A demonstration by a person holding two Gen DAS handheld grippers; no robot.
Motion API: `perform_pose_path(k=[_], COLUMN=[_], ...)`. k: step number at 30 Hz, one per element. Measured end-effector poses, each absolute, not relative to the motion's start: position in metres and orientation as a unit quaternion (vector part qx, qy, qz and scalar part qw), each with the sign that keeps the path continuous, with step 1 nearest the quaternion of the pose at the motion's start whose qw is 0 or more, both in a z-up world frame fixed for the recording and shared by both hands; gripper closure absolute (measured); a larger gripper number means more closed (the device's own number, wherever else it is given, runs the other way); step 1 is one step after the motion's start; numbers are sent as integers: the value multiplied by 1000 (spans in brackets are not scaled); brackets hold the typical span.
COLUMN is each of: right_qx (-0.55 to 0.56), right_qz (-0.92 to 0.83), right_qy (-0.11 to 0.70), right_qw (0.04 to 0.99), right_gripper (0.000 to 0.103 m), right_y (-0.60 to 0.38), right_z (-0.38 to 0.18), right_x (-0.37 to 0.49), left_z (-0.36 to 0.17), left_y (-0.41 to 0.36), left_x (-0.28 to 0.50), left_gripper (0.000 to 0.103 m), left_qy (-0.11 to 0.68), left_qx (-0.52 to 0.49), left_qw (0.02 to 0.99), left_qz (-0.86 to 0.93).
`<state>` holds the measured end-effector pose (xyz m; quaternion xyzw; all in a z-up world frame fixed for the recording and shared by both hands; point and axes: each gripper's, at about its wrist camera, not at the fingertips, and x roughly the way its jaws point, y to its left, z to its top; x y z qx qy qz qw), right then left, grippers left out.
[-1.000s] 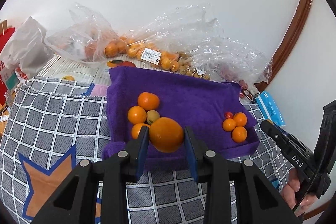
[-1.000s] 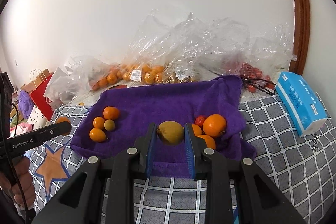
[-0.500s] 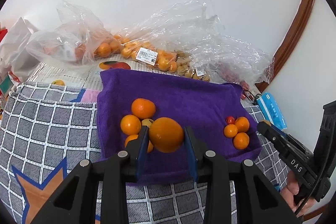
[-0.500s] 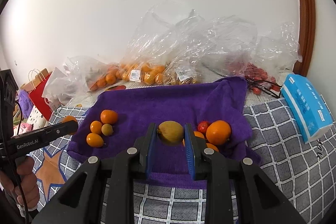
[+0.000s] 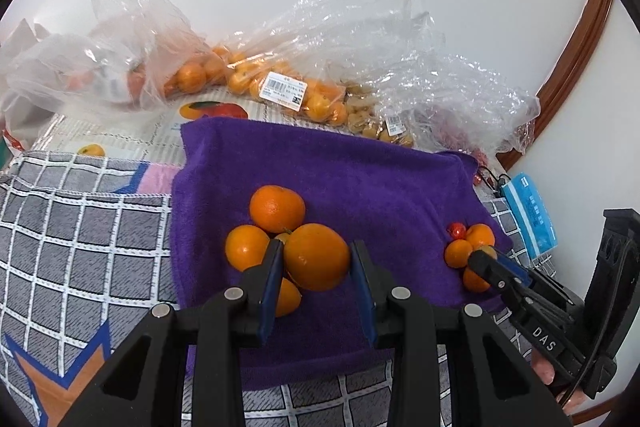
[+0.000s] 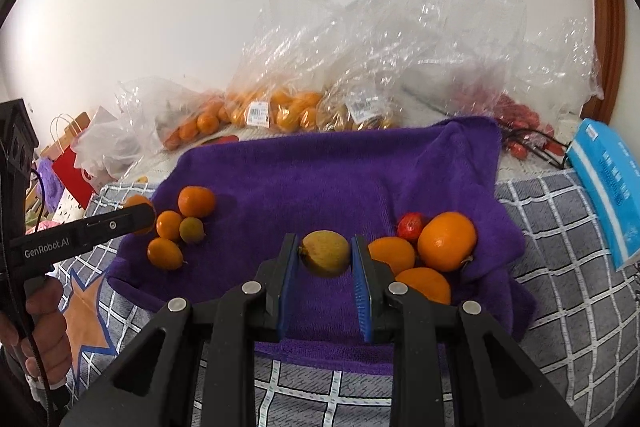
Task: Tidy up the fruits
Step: 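Carry the orange with left gripper while right gripper carries the yellow fruit over the towel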
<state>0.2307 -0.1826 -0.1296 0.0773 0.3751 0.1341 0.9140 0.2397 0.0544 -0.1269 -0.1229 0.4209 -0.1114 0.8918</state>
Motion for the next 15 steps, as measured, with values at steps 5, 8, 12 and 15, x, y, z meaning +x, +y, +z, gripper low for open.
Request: perform_pose_path(k=[5, 8, 12, 15], right_qx=[74, 75, 75, 80], right_qz=[148, 155, 160, 164], right_qy=[393, 402, 415, 426], right_qw=[904, 899, 892, 886], right_gripper=[77, 77, 77, 77], right_y=[-178, -176, -172, -171], right_z=[-141, -147, -154, -159], right_x=[236, 238, 240, 243], left_z=[-134, -135, -137, -138], left_y=[53, 53, 52, 52], left_x=[246, 246, 247, 247], left_gripper=[71, 71, 71, 71], left_qy=[433, 431, 433, 435], left_qx=[-127, -126, -125, -125], left_qw=[885, 885, 885, 884], left_qz=[-116, -118, -119, -120])
